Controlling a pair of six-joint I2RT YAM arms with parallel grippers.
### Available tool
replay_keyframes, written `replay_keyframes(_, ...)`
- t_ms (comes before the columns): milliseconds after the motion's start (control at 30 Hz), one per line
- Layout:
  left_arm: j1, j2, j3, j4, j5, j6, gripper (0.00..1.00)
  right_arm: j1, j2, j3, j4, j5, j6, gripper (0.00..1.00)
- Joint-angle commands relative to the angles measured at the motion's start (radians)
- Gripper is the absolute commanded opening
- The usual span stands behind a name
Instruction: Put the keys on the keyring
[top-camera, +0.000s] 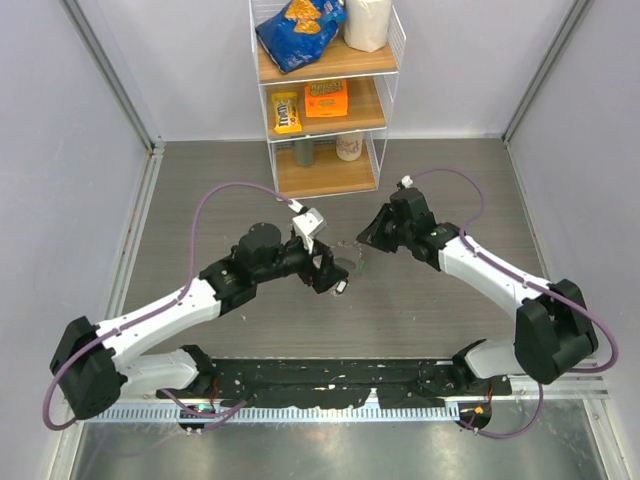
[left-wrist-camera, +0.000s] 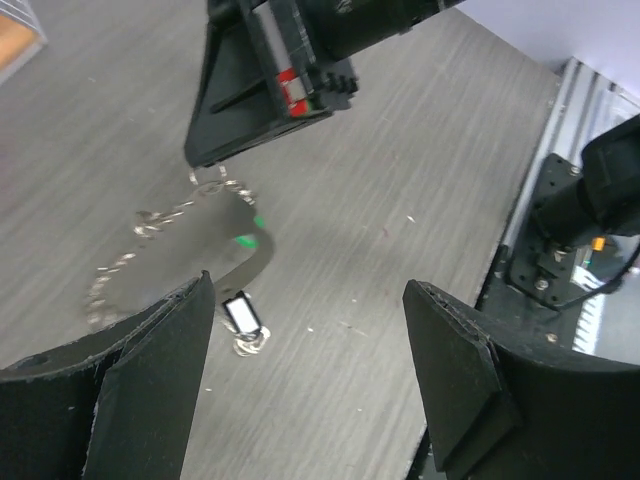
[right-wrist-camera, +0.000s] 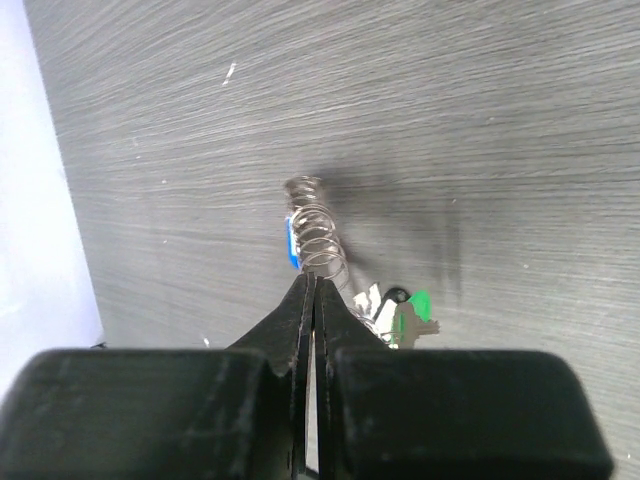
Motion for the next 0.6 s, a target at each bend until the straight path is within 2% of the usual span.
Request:
replay_keyframes(0,-0.040,-0.086,-0.066,0.126,-0.185,0.136,0.82,0.004,-0.086,0.097,-0.059,-0.036,-0.017,0.05)
replay_keyframes(300,-0.149,-0.031,-0.126,0.324,-0.426,0.266,0.82,0.046,-0.098,0.179,-0.178,-0.025,-0.030,0.05)
replay_keyframes(567,-0.211,0.021,-0.090,0.341,-0.431,0.269,0.83,0.049,-0.173,0.104,-0.206,0.015,-0.041,0.06)
